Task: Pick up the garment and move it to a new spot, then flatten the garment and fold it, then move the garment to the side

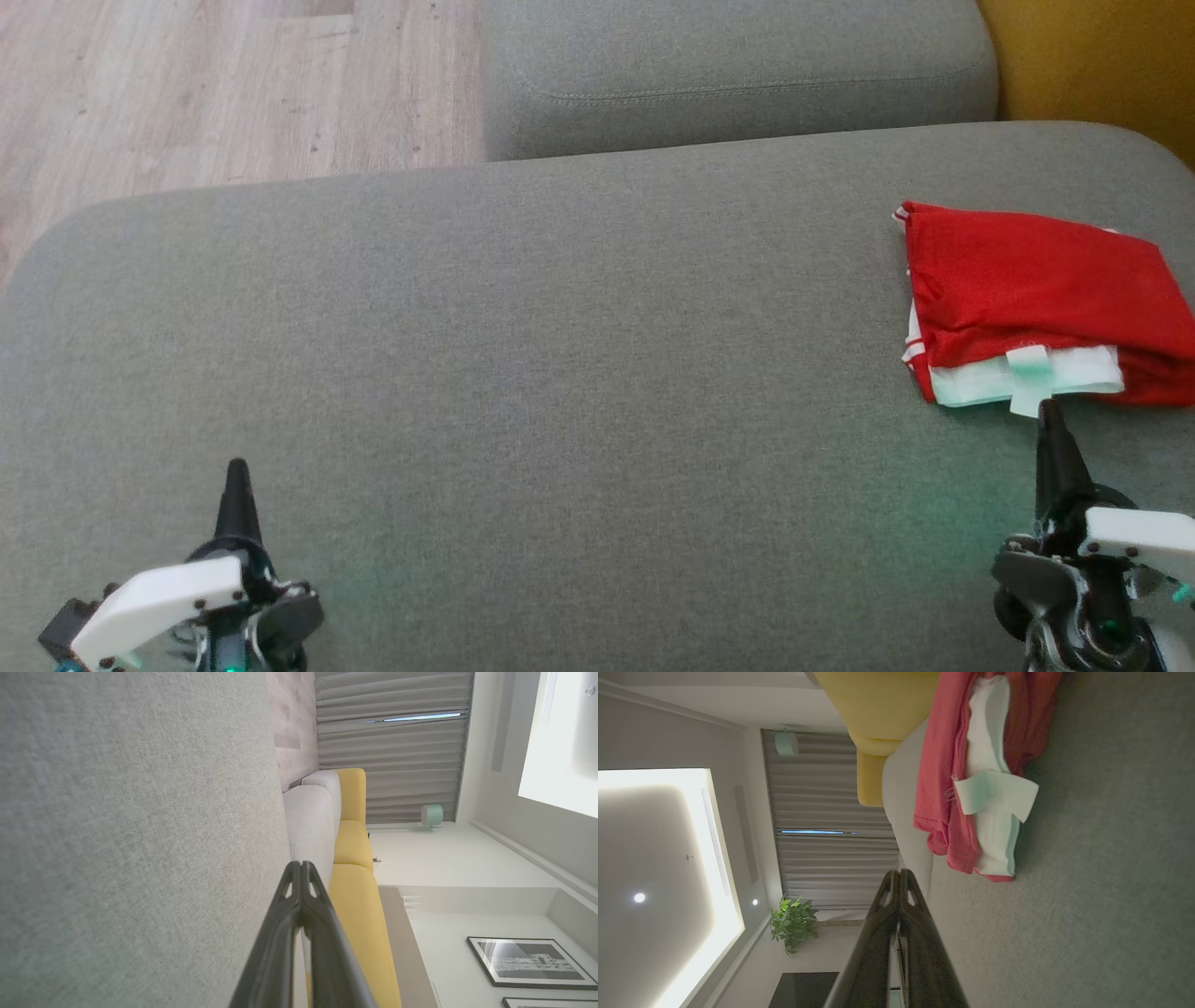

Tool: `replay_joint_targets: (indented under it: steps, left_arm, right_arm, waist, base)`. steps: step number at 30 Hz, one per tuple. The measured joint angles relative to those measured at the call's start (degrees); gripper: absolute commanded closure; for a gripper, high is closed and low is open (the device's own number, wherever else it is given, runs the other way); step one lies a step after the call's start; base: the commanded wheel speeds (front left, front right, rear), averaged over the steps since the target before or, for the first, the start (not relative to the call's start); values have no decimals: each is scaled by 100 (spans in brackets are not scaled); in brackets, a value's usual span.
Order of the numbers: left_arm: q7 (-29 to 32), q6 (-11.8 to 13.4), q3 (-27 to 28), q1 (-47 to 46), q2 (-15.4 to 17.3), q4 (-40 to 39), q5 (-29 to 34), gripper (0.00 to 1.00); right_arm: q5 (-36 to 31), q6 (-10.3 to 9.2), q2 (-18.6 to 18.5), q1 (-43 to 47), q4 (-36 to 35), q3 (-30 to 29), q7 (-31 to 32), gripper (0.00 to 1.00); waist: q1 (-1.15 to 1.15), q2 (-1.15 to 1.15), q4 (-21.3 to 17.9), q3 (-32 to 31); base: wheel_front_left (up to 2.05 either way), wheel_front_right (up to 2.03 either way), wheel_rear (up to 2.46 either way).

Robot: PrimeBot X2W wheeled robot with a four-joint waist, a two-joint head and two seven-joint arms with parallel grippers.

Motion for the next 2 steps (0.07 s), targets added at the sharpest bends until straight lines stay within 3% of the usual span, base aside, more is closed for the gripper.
replay_joint_targets:
  steps: [2]
  left_arm:
    - [13,0,38,-38,-1,-3,-120,100]
  right_arm:
    - [125,0,0,-1,-10,-21,38,100]
  waist:
    - [0,0,0,-3]
  base:
    - [0,0,0]
